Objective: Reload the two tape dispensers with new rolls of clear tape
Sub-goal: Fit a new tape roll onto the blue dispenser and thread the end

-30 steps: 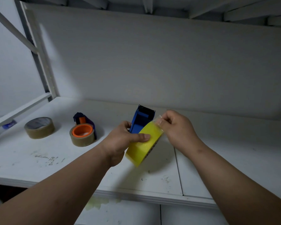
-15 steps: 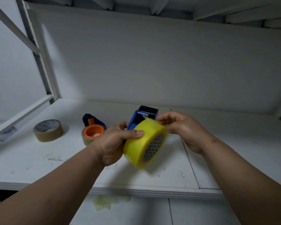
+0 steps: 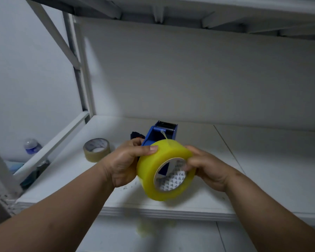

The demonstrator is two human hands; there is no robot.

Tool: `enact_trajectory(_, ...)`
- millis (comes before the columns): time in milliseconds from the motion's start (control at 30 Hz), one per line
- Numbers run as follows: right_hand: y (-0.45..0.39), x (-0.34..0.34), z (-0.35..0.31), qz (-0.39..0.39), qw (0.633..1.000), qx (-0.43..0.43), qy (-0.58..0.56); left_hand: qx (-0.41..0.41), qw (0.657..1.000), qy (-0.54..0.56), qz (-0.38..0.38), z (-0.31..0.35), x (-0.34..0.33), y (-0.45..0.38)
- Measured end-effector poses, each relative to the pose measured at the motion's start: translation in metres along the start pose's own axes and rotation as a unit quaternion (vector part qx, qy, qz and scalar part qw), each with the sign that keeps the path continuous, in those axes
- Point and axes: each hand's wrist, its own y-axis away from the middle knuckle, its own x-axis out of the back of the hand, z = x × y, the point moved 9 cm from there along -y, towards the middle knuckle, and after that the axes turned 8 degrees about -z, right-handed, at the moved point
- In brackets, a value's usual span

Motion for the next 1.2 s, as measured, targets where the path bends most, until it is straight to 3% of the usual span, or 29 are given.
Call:
enact_trajectory(233,-0.012,-0.019,0.002,-0.037,0.976,0.036,-0.211,-0.064,0.992,0.024,0.108,0.019,0.050,0.001)
enact_trajectory(367,-0.021,0.005,-0.002,0.081,0.964,0.068,-0.245,-0.045,0.982,0.055,0.173,0.009,0.066,-0.001)
enact_trajectory(500,-0.023,0.014,-0.014,0.229,0.958,0.111,-0.133,-0.057,0.974,0.063,0.212,0.003,0.068,-0.003)
enact_trajectory(600,-0.018,-0.001,-0.022,0.290,0.946,0.128,-0.070,-0.087,0.971,0.042,0.220,0.005,0.062,-0.005)
enact_trajectory(867,-0.025,-0.055,-0.029,0.258,0.944,0.200,-0.053,-0.116,0.958,-0.054,0.258,0.006,0.062,-0.003)
enact_trajectory(1200,-0.050,-0.102,-0.030,0.327,0.922,0.206,-0.012,-0.116,0.975,-0.014,0.189,0.021,0.103,0.003)
